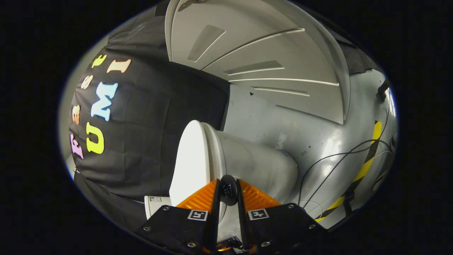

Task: Open the toilet lid.

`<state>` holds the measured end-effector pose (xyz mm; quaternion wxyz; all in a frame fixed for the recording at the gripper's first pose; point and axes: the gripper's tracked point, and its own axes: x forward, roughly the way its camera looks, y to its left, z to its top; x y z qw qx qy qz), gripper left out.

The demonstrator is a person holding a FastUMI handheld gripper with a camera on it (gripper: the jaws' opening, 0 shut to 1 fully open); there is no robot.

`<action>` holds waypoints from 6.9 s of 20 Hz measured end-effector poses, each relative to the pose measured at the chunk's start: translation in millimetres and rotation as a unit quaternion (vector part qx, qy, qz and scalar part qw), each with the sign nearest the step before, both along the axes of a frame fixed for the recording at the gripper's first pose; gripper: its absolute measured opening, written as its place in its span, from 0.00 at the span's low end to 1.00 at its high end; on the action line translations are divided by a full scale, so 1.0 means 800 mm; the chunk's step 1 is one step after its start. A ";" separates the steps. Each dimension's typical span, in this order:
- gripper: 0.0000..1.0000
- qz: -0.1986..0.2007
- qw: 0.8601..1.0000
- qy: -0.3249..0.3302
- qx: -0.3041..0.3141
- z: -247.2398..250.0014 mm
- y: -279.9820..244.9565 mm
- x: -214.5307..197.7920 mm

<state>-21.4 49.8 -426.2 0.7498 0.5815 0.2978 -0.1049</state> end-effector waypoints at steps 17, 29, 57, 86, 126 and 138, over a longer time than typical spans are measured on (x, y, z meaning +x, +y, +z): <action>0.00 0.028 0.994 0.017 -0.100 0.061 -0.002 0.002; 0.00 0.057 0.980 -0.050 -0.184 0.171 0.017 0.006; 0.00 0.101 0.892 -0.152 -0.413 0.344 0.110 0.010; 0.00 0.123 0.797 -0.236 -0.543 0.476 0.295 0.004; 0.01 0.252 0.759 -0.318 -0.509 0.498 0.579 -0.013; 0.50 0.328 0.718 -0.372 -0.489 0.539 0.566 -0.023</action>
